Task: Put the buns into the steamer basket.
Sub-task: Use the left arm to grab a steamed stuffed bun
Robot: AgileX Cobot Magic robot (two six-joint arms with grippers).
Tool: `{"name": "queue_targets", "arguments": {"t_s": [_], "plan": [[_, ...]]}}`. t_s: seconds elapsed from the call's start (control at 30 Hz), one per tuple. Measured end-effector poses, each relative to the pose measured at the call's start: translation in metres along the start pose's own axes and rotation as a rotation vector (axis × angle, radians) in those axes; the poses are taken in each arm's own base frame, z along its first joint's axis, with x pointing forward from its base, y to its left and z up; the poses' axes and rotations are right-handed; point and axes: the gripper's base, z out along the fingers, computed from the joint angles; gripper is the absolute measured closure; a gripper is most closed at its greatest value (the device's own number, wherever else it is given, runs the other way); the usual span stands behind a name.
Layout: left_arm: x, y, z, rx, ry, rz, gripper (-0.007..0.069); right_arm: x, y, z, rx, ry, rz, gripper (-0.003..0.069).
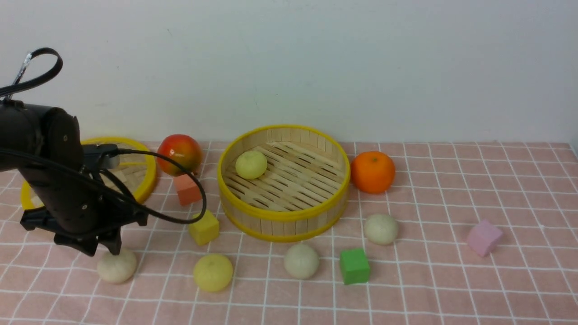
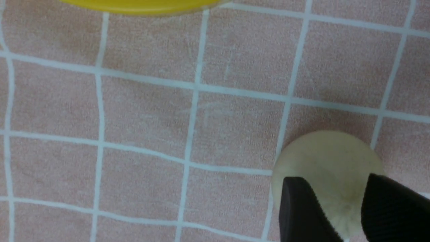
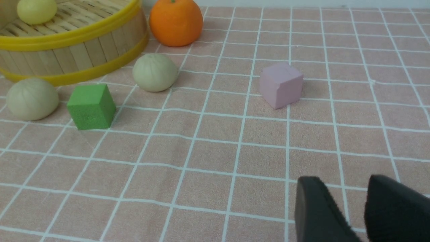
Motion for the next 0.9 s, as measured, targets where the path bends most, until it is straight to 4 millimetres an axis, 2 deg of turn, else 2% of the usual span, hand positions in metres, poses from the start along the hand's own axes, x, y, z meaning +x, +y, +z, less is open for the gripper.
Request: {"name": "queue_targets", "arguments": {"t_s": [0.47,0.67,0.77,0.9], "plan": [[0.001,-0.002,0.005,0.015,0.016,-0.019,0.0344,0.000,0.000,0.000,0.000,0.000,0.000,0.0419],[0.001,-0.002,0.019,0.010,0.042,-0.018,0.0349,0.000,0.000,0.000,0.000,0.000,0.000,0.0419],[0.001,-0.002,0.020,0.009,0.044,-0.018,0.0380,0.000,0.000,0.000,0.000,0.000,0.000,0.0419],[0.001,-0.003,0.016,0.017,0.039,-0.026,0.0501,0.000,0.000,0.000,0.000,0.000,0.000,0.0419]]}}
